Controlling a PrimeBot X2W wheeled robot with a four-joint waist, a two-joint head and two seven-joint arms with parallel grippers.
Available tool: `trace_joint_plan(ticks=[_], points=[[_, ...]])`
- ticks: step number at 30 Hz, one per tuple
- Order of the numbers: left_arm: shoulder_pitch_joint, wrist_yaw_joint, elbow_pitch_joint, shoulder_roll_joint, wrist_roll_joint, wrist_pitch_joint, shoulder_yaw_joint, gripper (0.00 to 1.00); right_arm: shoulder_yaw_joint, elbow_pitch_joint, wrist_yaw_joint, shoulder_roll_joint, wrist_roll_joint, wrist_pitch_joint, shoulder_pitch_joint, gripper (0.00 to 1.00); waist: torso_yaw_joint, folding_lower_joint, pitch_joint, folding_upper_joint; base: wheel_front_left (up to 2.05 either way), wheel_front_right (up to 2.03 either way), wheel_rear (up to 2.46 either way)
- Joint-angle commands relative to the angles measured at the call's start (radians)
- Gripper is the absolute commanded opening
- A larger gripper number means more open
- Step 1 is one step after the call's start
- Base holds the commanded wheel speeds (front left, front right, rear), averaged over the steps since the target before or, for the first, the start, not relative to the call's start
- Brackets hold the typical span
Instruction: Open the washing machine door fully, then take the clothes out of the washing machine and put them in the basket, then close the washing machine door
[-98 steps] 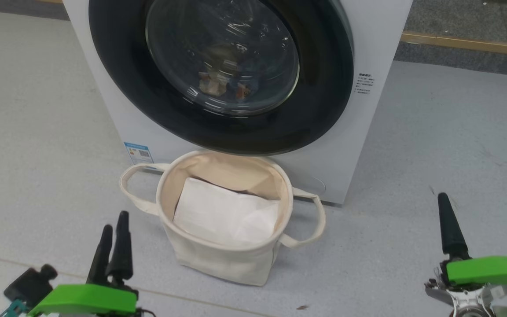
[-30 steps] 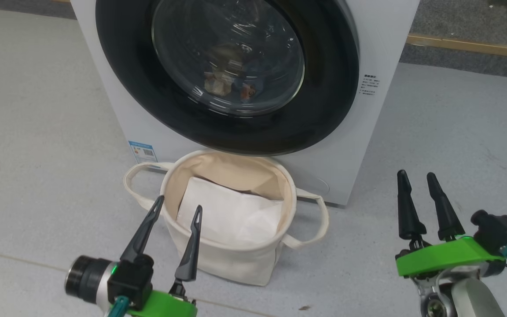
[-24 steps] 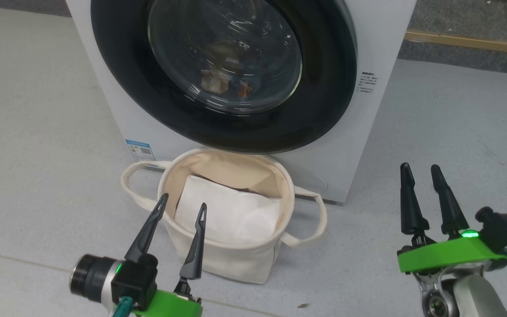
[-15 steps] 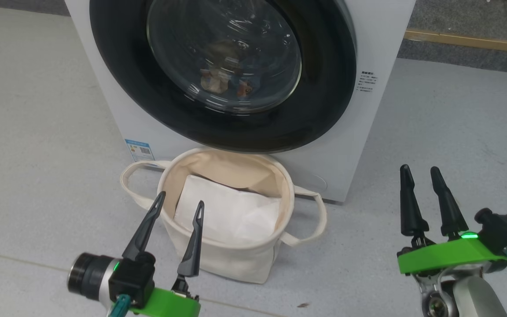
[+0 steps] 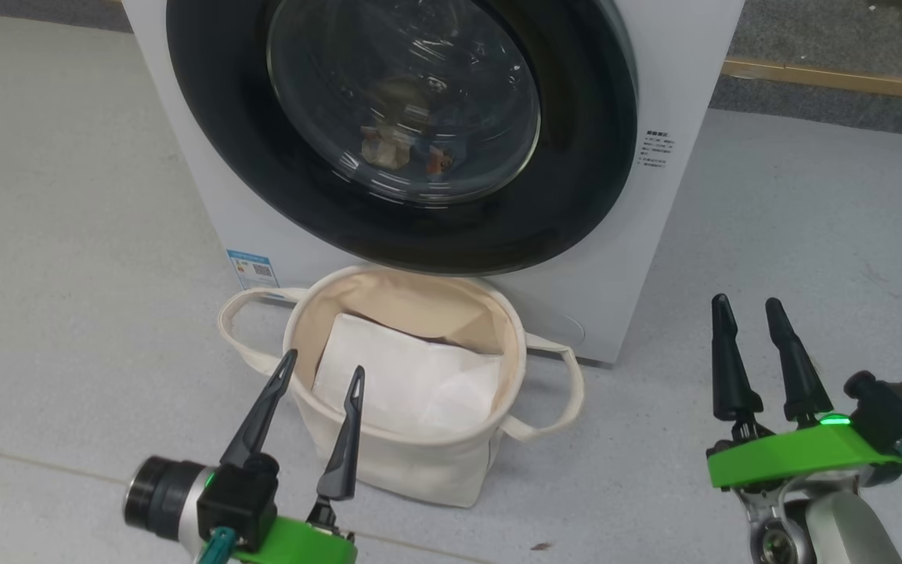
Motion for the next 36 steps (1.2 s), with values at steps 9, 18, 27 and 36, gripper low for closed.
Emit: trace_joint_plan(ticks=[9,18,27,36], points=[[-0.027,-0.019,-0.022,-0.006,0.022,-0.012,0.054,1.00,0.022,-0.027,0.000,-0.008,0.005,-0.009,-0.030,1.00,-0.001,0.0000,-0.002,0.0000,0.00,0.00,0.00],[-0.023,-0.029,-0.020,-0.015,0.031,-0.012,0.064,1.00,0.020,-0.033,0.000,-0.008,0.005,-0.009,-0.032,1.00,0.001,0.0000,-0.002,0.0000,0.00,0.00,0.00],[-0.017,-0.042,-0.025,-0.026,0.035,-0.012,0.071,1.00,0.020,-0.034,0.000,-0.008,0.020,-0.009,-0.031,1.00,0.001,0.0000,-0.002,0.0000,0.00,0.00,0.00],[-0.012,-0.052,-0.023,-0.035,0.042,-0.012,0.077,1.00,0.010,-0.048,0.000,-0.008,0.033,-0.009,-0.034,1.00,0.000,0.0000,0.004,0.0000,0.00,0.00,0.00]])
